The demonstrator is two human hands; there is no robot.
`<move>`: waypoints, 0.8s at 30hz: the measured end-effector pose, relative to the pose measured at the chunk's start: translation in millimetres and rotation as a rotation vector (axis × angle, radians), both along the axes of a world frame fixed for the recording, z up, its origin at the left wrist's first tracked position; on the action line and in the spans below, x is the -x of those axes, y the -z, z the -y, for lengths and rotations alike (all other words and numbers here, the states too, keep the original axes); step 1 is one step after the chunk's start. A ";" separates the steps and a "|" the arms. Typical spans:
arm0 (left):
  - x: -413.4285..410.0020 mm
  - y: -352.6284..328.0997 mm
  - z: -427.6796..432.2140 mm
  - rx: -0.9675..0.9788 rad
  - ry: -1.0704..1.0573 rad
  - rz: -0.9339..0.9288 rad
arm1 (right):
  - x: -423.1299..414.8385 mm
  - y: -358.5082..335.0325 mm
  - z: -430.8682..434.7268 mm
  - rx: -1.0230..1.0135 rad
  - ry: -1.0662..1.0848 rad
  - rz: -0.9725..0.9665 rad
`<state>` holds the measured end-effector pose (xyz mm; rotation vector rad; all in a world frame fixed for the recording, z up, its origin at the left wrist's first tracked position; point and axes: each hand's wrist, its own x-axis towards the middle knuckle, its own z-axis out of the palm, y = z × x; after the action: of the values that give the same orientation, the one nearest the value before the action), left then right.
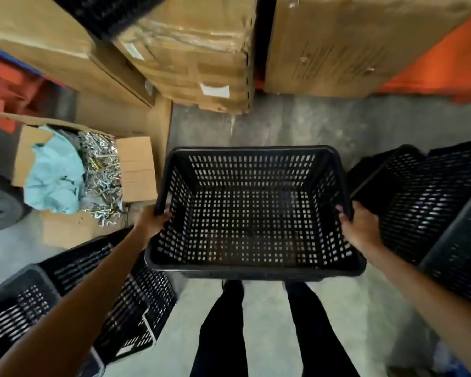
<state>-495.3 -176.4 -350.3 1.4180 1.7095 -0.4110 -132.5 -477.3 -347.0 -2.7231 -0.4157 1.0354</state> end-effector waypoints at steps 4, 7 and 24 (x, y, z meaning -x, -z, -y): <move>-19.5 92.3 -24.5 -0.072 -0.041 0.064 | -5.0 95.5 -22.3 0.003 -0.001 0.066; -35.6 150.7 -45.1 -0.127 0.000 0.062 | -7.9 151.2 -37.0 0.010 0.032 0.150; -54.3 314.5 -47.1 -0.790 0.484 0.248 | -15.3 316.6 -44.3 -0.175 -0.272 0.566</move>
<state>-441.0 -129.3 -664.9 2.3532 1.3553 0.2303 -117.2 -433.0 -663.6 -2.8069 -0.9345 0.2289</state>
